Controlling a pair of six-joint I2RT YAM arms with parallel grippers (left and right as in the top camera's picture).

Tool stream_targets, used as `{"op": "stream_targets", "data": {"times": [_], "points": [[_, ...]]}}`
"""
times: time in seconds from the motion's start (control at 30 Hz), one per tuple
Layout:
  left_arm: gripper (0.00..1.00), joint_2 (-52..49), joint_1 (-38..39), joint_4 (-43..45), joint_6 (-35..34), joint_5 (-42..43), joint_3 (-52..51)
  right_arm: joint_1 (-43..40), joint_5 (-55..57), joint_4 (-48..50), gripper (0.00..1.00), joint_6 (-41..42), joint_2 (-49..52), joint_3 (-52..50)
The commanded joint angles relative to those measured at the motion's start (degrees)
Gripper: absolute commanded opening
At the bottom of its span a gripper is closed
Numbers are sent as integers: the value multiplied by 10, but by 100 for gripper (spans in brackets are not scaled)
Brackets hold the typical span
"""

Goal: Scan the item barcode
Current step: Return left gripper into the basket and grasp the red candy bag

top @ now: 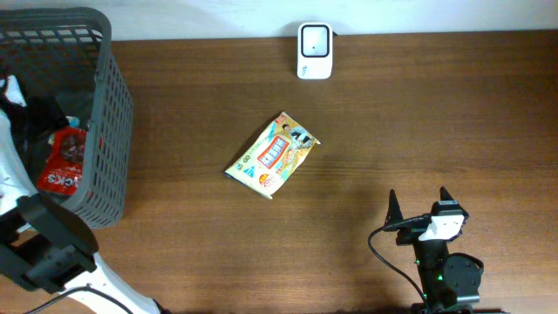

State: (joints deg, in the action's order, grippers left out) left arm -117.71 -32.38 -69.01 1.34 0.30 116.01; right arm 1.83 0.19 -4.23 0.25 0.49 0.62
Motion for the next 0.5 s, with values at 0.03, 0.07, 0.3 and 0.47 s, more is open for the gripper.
{"op": "stream_targets", "data": {"times": [0.03, 0.07, 0.3, 0.47], "points": [[93, 3, 4, 21, -18, -74, -51, 4, 5, -4, 98, 6, -2, -3], [92, 3, 4, 28, -18, -74, -64, 4, 5, -4, 98, 6, -2, -3], [91, 2, 5, 94, -17, -74, -160, 4, 5, -4, 98, 6, -2, -3], [89, 2, 5, 127, -17, -77, -196, 4, 5, -4, 98, 6, -2, -3]]}}
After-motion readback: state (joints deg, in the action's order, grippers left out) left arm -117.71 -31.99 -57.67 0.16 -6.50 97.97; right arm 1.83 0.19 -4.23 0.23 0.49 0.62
